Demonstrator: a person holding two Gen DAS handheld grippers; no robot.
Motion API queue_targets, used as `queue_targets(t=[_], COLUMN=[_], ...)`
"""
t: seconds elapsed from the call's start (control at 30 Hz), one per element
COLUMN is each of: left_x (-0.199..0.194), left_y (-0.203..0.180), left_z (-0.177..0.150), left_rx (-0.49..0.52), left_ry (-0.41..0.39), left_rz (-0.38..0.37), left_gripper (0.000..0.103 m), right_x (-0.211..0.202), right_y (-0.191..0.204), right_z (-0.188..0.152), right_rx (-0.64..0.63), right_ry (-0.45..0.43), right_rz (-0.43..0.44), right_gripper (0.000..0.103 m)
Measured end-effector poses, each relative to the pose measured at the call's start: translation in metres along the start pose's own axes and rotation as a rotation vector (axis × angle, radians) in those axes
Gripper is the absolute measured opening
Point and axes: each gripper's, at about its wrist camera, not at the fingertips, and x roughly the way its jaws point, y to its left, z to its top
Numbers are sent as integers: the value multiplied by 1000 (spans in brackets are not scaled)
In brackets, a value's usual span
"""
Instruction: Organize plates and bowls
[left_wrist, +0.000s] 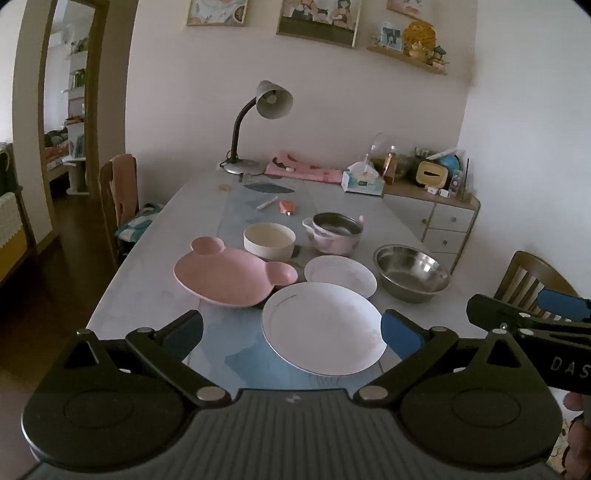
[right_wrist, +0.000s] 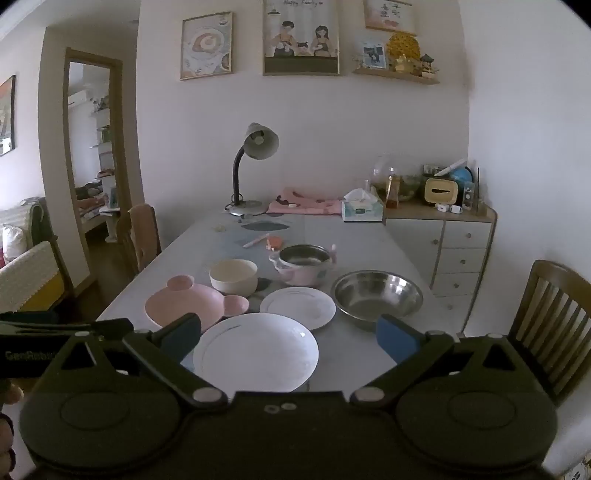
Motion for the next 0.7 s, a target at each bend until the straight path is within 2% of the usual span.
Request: queue_targets(t=[0.37, 0.43, 0.6, 0.7], left_x=[2, 2, 0, 3], left_y=[-4, -5, -3, -3], left_z=[-5, -5, -6, -7], left_rx=[-4, 7, 10, 10], left_ry=[2, 8, -7, 10], left_rz=[-8, 8, 1, -1], left_gripper=[103, 103, 103, 103], right_x=[-5, -3, -3, -3], right_y=[-2, -2, -8, -9], right_z=[-4, -6, -3, -4], right_rx=[15, 15, 35, 45], right_ry=[-8, -7, -2, 4], right_rz=[25, 29, 4, 3], right_gripper=[102, 102, 102, 102])
